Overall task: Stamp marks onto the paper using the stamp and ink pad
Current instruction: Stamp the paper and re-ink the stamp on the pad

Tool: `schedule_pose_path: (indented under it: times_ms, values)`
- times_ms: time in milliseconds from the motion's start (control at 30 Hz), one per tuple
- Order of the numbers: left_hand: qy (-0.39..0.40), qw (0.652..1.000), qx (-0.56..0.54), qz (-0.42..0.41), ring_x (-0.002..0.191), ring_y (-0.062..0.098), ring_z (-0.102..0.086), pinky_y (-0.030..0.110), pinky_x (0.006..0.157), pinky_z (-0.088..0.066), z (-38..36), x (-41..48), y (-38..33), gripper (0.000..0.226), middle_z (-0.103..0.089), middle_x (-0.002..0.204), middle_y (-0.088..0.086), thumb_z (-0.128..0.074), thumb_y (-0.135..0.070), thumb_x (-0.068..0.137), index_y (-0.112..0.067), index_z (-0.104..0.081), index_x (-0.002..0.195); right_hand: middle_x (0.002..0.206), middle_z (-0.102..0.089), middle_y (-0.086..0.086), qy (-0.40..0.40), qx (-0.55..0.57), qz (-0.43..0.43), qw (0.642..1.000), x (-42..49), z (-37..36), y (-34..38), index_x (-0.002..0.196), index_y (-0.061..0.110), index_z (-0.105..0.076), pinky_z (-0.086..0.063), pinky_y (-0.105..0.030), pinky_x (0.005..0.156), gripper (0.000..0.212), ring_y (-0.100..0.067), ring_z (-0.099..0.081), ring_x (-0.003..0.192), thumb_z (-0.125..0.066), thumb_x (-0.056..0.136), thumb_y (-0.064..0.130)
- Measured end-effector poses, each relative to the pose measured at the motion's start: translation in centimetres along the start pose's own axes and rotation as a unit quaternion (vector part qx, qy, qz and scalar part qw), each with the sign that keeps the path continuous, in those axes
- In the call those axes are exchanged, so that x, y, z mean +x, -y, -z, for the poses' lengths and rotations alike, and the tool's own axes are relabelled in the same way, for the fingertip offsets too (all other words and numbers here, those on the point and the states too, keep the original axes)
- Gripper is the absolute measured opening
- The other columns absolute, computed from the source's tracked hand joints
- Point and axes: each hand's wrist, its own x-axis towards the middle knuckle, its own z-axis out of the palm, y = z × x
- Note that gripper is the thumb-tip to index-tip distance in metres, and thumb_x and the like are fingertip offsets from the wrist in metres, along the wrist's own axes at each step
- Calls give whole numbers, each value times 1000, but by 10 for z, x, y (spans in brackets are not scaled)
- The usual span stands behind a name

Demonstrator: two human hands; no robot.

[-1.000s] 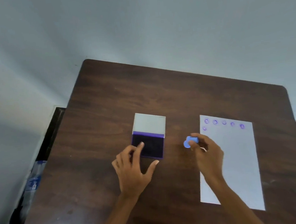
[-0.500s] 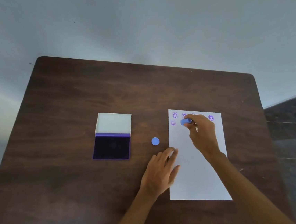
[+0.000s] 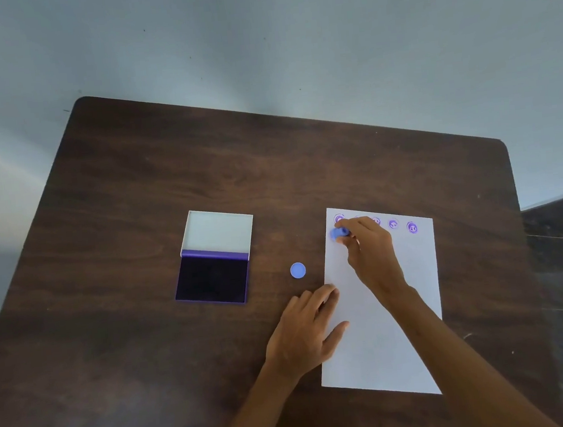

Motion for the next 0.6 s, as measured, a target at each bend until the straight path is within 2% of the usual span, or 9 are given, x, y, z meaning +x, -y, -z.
schedule_pose_path:
  times_ms: [233, 333, 467, 600]
  values:
    - [-5, 1000, 10, 2, 103, 17, -67, 31, 88, -57, 1, 0, 0, 52, -66, 128, 1, -41, -51, 99, -14, -68, 123, 95, -70, -22, 17, -24, 11, 999, 2, -6, 2, 98, -7, -67, -56, -39, 76, 31, -36, -67, 83, -78, 69, -10]
    - [-5, 1000, 9, 4, 102, 17, -67, 31, 87, -57, 1, 0, 0, 51, -67, 127, 1, -42, -51, 99, -14, -68, 123, 96, -70, -21, 20, -50, 12, 998, 2, -7, 5, 100, -7, -68, -54, -35, 76, 36, -35, -66, 85, -78, 66, -12]
    - [2, 1000, 5, 8, 103, 16, -67, 30, 89, -56, 1, -1, 0, 48, -66, 129, 0, -49, -50, 96, -15, -67, 124, 89, -67, -18, 29, -85, 40, 995, 2, -11, 2, 100, -4, -68, -54, -33, 66, 41, -31, -62, 80, -77, 62, -17]
    - [10, 1000, 11, 11, 102, 15, -67, 29, 88, -56, 0, -1, -2, 47, -66, 129, -1, -53, -50, 94, -16, -67, 124, 89, -67, -16, 44, -99, 94, 990, 6, -9, -9, 98, -3, -68, -53, -33, 62, 45, -31, -61, 79, -77, 57, -20]
